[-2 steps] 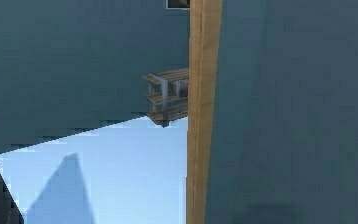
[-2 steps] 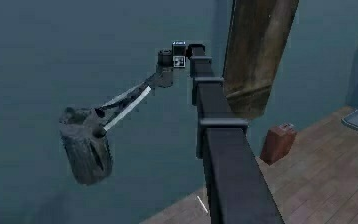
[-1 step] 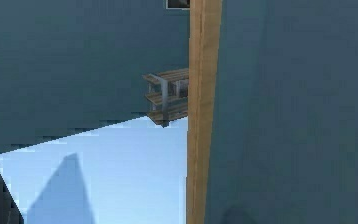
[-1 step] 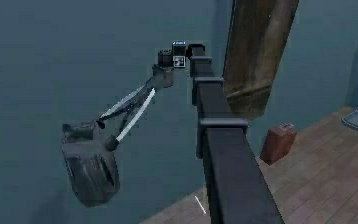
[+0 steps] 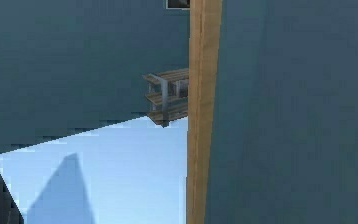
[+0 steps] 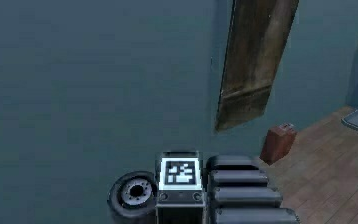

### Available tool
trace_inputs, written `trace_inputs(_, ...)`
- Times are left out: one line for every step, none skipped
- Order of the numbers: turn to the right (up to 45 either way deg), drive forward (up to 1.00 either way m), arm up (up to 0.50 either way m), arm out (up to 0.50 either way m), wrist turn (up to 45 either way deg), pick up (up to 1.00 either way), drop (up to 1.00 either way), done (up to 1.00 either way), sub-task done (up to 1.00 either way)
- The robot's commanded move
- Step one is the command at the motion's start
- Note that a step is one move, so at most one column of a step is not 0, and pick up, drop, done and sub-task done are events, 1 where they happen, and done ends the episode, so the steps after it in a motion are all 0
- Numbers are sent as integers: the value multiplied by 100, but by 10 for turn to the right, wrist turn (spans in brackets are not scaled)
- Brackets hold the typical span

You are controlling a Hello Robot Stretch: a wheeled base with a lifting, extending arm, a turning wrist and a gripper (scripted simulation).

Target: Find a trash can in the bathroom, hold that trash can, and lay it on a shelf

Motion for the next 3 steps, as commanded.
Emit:
trace_inputs(-210, 0, 0, 0, 0, 0, 0, 0, 0)
trace_inputs(0, 90, 0, 0, 0, 0, 0, 0, 0)
trace_inputs(-150, 0, 0, 0, 0, 0, 0, 0, 0)
